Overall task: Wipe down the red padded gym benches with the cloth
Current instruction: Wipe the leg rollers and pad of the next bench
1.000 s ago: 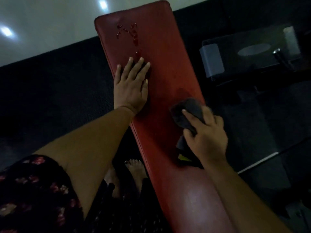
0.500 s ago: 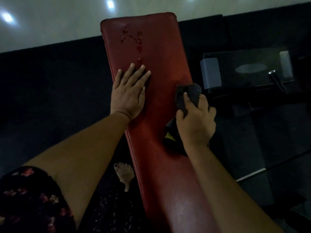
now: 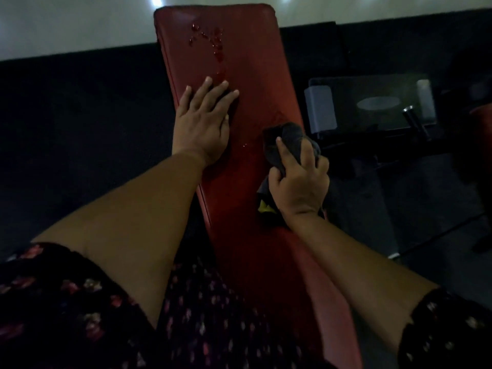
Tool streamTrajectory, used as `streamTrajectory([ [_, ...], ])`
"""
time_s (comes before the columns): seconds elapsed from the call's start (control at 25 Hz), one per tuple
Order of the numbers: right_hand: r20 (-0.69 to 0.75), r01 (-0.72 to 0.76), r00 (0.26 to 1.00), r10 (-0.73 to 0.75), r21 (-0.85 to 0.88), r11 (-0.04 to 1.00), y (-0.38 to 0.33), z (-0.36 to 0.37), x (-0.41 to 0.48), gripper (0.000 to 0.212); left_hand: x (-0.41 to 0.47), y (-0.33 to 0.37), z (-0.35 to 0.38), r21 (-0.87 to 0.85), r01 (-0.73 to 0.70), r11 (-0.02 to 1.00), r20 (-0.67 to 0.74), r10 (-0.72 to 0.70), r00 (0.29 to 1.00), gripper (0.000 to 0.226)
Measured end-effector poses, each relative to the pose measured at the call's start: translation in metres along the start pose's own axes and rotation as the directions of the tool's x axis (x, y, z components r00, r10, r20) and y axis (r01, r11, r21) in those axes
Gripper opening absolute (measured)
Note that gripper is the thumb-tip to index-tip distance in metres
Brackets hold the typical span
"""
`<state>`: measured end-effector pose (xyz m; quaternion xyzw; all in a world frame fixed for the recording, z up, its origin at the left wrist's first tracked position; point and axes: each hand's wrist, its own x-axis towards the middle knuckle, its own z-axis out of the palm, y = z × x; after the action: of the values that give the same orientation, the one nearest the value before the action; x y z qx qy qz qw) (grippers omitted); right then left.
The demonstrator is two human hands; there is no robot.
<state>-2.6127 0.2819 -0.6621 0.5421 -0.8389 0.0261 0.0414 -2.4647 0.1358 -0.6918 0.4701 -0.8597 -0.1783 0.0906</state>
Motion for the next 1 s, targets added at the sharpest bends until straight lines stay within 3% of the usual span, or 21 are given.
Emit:
streamTrajectory([
  [0.16, -0.074, 0.135, 0.989, -0.130, 0.061, 0.989, 0.008, 0.005, 0.001, 0.050, 0.012, -0.007, -0.011, 0.080, -0.049, 0.996, 0.030, 0.047, 0.998, 0.049],
  [0.28, -0.095, 0.360, 0.931, -0.351, 0.110, 0.926, 0.013, 0.006, 0.004, 0.049, 0.038, -0.023, -0.017, 0.107, -0.129, 0.986, 0.022, 0.127, 0.992, 0.047],
  [0.48, -0.020, 0.697, 0.713, -0.701, 0.133, 0.705, -0.023, -0.010, -0.006, 0.055, 0.052, -0.036, -0.010, 0.082, -0.122, 0.989, 0.003, 0.123, 0.992, 0.055],
  [0.56, 0.037, 0.785, 0.609, -0.793, 0.120, 0.608, -0.045, -0.013, -0.004, 0.051, 0.049, -0.037, -0.009, 0.069, -0.136, 0.988, 0.006, 0.136, 0.991, 0.055],
  [0.6, 0.054, 0.795, 0.590, -0.806, 0.136, 0.591, -0.054, -0.013, 0.003, 0.048, 0.049, -0.036, -0.009, 0.071, -0.142, 0.987, 0.003, 0.142, 0.990, 0.055],
  [0.68, 0.055, 0.713, 0.669, -0.741, 0.232, 0.661, -0.061, -0.012, 0.020, 0.039, 0.053, -0.038, -0.009, 0.079, -0.150, 0.986, -0.007, 0.151, 0.989, 0.054],
  [0.76, 0.057, 0.522, 0.820, -0.570, 0.334, 0.785, -0.055, -0.011, 0.033, 0.032, 0.053, -0.040, -0.008, 0.101, -0.148, 0.984, -0.001, 0.149, 0.989, 0.054],
  [0.84, 0.052, 0.362, 0.915, -0.401, 0.335, 0.870, -0.033, -0.010, 0.044, 0.034, 0.052, -0.038, -0.007, 0.129, -0.134, 0.983, -0.002, 0.135, 0.991, 0.055],
  [1.0, 0.025, 0.247, 0.966, -0.259, 0.231, 0.941, 0.029, -0.002, 0.061, 0.044, 0.050, -0.034, -0.009, 0.093, -0.096, 0.991, -0.007, 0.097, 0.995, 0.054],
])
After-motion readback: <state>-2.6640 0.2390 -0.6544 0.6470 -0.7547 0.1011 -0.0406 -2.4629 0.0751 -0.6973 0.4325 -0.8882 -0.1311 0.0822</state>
